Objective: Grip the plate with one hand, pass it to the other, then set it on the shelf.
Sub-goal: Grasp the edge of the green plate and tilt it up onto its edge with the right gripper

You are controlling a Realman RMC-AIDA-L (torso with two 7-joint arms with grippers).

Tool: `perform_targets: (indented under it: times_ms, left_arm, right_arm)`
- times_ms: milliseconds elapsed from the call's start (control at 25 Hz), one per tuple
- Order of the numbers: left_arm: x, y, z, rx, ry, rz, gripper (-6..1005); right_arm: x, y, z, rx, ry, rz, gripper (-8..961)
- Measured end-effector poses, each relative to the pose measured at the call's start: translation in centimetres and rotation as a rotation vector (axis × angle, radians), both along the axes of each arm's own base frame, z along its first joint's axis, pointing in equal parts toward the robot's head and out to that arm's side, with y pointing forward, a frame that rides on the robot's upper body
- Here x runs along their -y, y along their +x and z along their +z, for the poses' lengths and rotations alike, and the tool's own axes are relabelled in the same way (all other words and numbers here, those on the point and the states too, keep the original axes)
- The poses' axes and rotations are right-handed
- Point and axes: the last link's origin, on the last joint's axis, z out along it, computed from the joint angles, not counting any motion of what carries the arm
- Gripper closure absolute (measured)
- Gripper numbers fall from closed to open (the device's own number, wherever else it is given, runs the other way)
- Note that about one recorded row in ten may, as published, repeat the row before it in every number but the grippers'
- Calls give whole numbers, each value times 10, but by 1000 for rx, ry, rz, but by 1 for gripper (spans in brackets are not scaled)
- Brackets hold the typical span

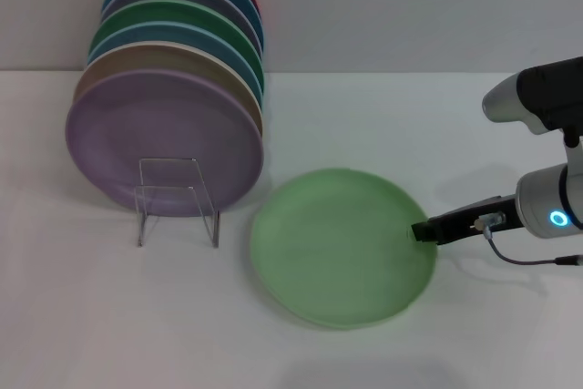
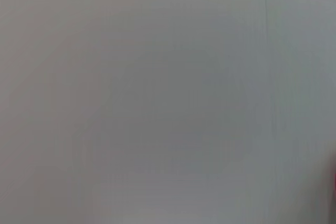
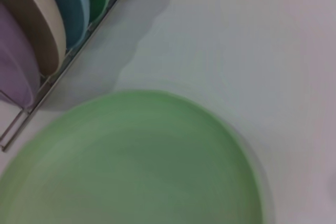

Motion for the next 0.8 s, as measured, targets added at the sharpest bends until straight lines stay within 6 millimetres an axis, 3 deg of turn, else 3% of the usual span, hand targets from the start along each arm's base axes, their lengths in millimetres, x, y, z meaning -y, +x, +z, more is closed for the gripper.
perform_targets:
  times_ms: [360, 800]
  left_arm:
    - [-1, 1, 0, 0, 0, -3, 146]
    - [3, 6, 0, 16, 8, -41, 147]
  right_arm:
    - [1, 1, 0, -2, 2, -2, 885]
    - [5, -10, 17, -81, 70, 52, 948]
